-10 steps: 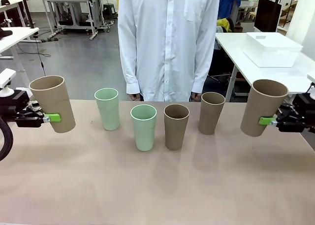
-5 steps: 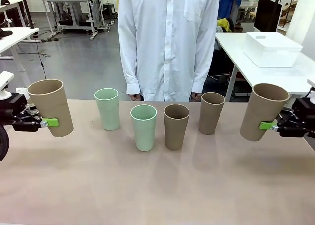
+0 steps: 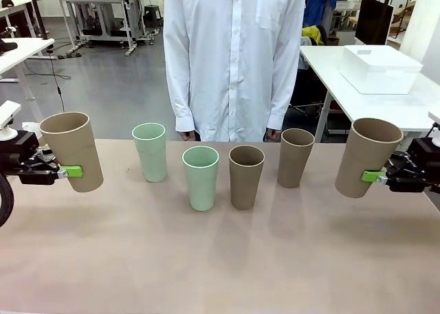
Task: Stack the cups and store them in the basket.
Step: Place the stack of Reusable plastic cups into the Pantry Basket.
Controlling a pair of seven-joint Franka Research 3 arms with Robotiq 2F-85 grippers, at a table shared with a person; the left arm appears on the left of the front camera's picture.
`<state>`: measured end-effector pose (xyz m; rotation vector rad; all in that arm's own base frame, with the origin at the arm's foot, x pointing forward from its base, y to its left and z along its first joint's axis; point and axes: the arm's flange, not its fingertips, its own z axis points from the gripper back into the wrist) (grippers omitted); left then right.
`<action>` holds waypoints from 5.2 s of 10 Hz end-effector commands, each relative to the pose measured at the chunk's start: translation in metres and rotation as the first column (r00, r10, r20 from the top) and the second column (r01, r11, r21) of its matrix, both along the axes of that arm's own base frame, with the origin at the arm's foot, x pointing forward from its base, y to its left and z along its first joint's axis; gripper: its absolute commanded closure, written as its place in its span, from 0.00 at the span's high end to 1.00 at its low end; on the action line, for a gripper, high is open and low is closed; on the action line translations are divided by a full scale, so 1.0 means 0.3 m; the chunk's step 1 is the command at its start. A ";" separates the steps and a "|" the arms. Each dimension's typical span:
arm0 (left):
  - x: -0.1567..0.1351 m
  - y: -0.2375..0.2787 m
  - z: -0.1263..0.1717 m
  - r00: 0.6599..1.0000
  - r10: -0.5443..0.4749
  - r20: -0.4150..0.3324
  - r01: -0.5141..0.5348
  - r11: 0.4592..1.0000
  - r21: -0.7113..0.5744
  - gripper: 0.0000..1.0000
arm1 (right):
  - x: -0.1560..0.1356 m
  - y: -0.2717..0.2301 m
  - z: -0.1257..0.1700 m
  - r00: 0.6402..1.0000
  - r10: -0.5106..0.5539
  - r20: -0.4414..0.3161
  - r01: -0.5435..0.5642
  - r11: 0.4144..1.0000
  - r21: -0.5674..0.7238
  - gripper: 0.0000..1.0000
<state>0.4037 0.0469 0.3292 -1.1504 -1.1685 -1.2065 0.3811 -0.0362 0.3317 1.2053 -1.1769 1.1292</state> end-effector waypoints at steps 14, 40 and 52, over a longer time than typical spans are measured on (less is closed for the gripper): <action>0.006 0.001 0.010 1.000 0.002 0.007 -0.002 1.000 -0.002 0.84 | 0.005 -0.001 0.011 1.000 -0.011 0.005 0.011 1.000 -0.003 0.85; 0.006 0.001 0.010 1.000 0.002 0.007 -0.002 1.000 -0.002 0.84 | 0.005 -0.001 0.011 1.000 -0.011 0.005 0.011 1.000 -0.003 0.85; 0.006 0.001 0.010 1.000 0.002 0.007 -0.002 1.000 -0.002 0.84 | 0.005 -0.001 0.011 1.000 -0.011 0.005 0.011 1.000 -0.003 0.85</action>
